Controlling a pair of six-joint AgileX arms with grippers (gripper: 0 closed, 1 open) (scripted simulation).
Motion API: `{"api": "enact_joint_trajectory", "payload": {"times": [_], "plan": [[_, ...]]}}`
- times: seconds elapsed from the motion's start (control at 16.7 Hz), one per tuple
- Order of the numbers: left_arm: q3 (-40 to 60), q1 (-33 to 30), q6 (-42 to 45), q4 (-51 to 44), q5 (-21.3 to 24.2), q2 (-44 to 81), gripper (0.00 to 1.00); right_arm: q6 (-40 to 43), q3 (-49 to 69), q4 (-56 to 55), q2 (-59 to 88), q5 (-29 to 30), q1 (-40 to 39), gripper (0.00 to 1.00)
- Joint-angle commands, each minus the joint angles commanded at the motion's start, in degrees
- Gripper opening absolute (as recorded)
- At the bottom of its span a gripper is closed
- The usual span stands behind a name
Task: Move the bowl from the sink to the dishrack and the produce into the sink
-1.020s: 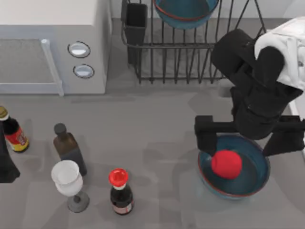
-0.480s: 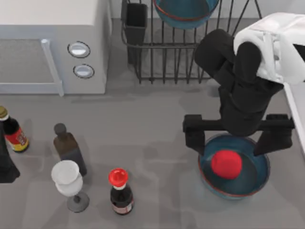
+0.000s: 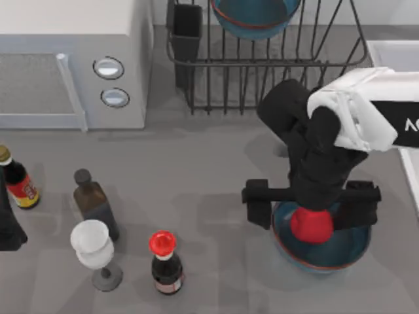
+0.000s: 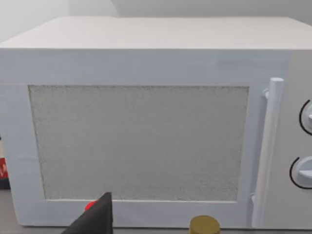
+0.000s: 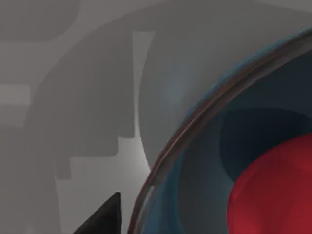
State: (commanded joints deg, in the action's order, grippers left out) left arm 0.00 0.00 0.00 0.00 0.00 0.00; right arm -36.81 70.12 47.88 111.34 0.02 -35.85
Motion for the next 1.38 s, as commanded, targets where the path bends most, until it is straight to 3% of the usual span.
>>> {"api": "enact_joint_trajectory", "payload": {"times": [0.48,1.26,1.38], "plan": [[0.0,0.0,0.0,0.0,0.0,0.0,1.0,-0.2,-4.2,-6.6,3.3,0.1,-0.2,1.0],[0.0,0.0,0.0,0.0,0.0,0.0,1.0,-0.2,-4.2,-6.6,3.3,0.1,-0.2,0.02],[0.0,0.0,0.0,0.0,0.0,0.0,1.0,-0.2,-4.2,-6.6,3.3,0.1,-0.2,0.0]]}}
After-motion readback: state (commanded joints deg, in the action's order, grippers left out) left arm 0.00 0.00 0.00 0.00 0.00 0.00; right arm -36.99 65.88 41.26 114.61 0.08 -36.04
